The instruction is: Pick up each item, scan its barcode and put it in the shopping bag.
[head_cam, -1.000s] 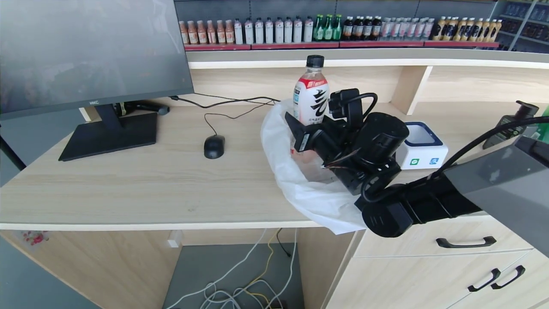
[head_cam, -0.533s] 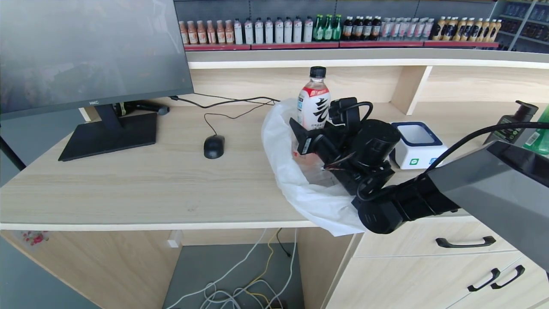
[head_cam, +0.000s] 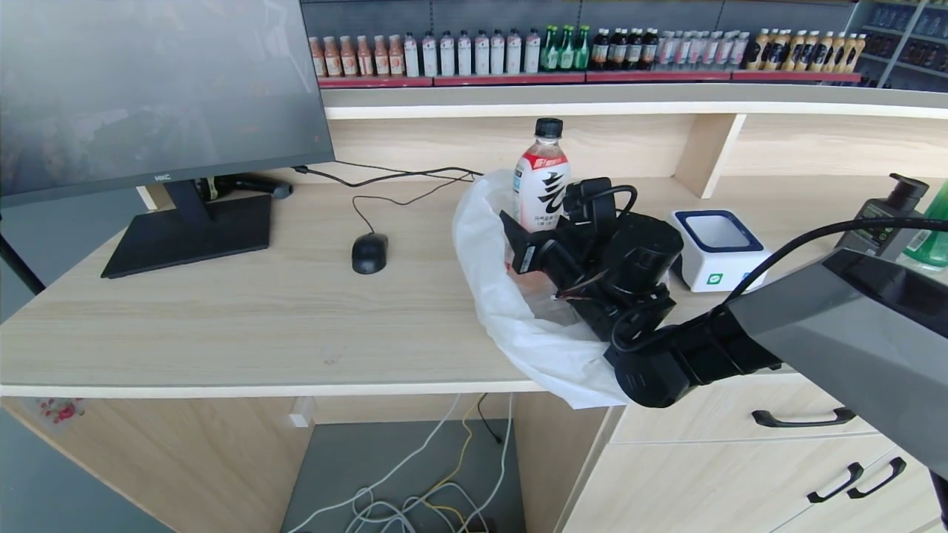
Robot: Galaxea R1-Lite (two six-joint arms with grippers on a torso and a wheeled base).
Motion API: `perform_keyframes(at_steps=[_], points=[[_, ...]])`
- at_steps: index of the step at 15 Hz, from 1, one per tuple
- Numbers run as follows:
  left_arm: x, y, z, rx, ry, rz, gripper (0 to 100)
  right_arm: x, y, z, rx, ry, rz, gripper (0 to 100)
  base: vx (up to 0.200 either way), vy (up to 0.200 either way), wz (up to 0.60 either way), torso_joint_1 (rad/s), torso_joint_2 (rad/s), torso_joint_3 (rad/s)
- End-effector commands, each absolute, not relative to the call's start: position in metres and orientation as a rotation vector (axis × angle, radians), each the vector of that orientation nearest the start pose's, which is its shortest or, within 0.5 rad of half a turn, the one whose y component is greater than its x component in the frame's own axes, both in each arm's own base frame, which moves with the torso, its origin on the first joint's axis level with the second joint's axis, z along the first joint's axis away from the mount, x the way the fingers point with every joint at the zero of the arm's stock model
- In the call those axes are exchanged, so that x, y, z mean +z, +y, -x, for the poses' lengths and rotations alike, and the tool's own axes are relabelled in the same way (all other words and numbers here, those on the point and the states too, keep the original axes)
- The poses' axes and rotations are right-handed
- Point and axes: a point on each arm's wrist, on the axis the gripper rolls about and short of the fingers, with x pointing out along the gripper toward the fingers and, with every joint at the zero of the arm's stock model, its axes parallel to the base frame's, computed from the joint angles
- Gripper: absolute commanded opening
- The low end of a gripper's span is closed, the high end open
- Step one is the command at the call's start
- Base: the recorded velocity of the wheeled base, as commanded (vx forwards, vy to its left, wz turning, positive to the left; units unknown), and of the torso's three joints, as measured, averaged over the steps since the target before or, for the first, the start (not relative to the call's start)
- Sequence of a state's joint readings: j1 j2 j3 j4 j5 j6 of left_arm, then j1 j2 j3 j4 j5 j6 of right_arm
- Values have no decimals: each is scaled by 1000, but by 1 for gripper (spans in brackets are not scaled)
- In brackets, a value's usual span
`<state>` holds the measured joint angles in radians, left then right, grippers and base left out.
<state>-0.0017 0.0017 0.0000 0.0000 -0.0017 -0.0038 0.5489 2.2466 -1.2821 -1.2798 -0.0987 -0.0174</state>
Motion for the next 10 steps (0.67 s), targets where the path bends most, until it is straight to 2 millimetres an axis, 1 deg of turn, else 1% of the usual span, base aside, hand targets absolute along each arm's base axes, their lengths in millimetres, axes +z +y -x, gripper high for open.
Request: perform_keyframes(at_steps=[1,3,10], points=[[76,0,23,-2,2,5,100,162,230,-383,441,-298,-77,0,0,0,0,0,0,0],[76,0,23,-3,2,5,100,159,231,-384,440,-305,-76,0,0,0,0,0,0,0],[76,0,23,-3,2,3,100,156,231,-383,441,-303,-68,0,0,0,0,0,0,0]])
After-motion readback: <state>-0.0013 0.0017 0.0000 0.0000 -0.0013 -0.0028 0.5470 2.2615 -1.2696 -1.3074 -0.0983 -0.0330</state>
